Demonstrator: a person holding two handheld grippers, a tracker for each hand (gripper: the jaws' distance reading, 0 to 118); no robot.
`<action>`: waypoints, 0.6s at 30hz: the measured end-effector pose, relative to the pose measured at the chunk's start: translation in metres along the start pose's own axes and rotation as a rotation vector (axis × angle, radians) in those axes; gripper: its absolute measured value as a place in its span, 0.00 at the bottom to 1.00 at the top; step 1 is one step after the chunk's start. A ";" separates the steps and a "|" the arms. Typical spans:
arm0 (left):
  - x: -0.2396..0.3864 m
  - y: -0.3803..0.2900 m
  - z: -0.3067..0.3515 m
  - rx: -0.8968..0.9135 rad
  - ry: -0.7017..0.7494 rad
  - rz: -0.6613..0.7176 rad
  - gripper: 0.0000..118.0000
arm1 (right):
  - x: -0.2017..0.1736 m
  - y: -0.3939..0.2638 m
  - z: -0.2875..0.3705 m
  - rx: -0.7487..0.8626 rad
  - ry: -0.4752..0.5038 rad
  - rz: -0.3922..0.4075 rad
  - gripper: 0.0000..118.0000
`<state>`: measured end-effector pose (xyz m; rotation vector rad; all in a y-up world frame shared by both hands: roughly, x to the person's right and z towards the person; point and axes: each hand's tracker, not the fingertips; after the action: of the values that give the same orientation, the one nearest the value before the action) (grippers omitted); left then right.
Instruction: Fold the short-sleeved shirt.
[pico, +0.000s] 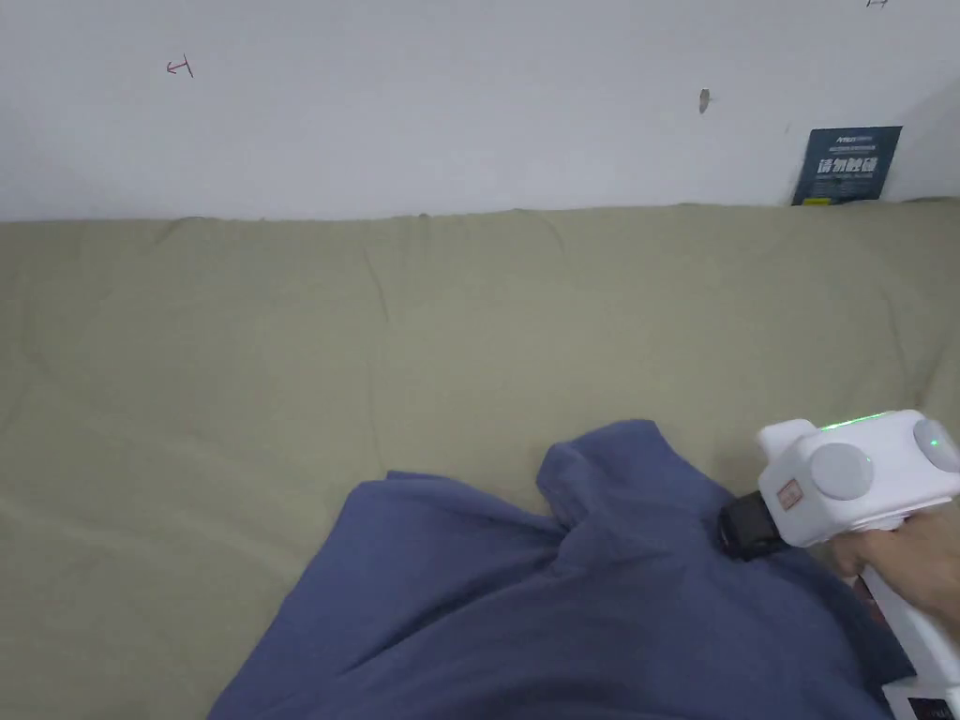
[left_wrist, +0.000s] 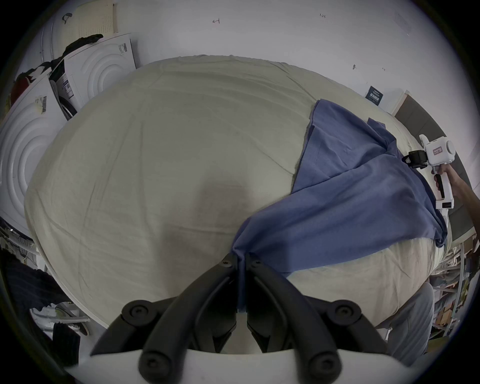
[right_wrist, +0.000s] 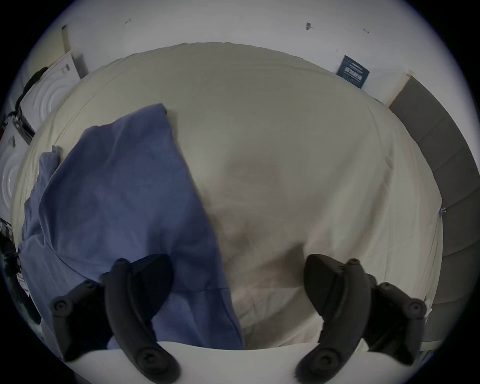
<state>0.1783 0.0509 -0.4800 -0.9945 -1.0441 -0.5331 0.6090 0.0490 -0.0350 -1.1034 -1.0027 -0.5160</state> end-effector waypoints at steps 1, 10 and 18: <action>0.000 0.000 0.000 0.000 0.001 0.002 0.00 | -0.004 0.001 0.007 0.014 0.011 0.022 0.61; 0.002 0.009 0.009 -0.016 0.008 -0.002 0.00 | -0.016 -0.013 0.113 0.192 -0.014 0.146 0.03; 0.006 0.028 0.056 0.124 -0.004 0.050 0.00 | -0.004 -0.055 0.252 0.394 -0.045 0.178 0.03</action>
<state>0.1768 0.1138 -0.4778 -0.9098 -1.0406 -0.4209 0.4618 0.2553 0.0139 -0.8420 -0.9837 -0.1400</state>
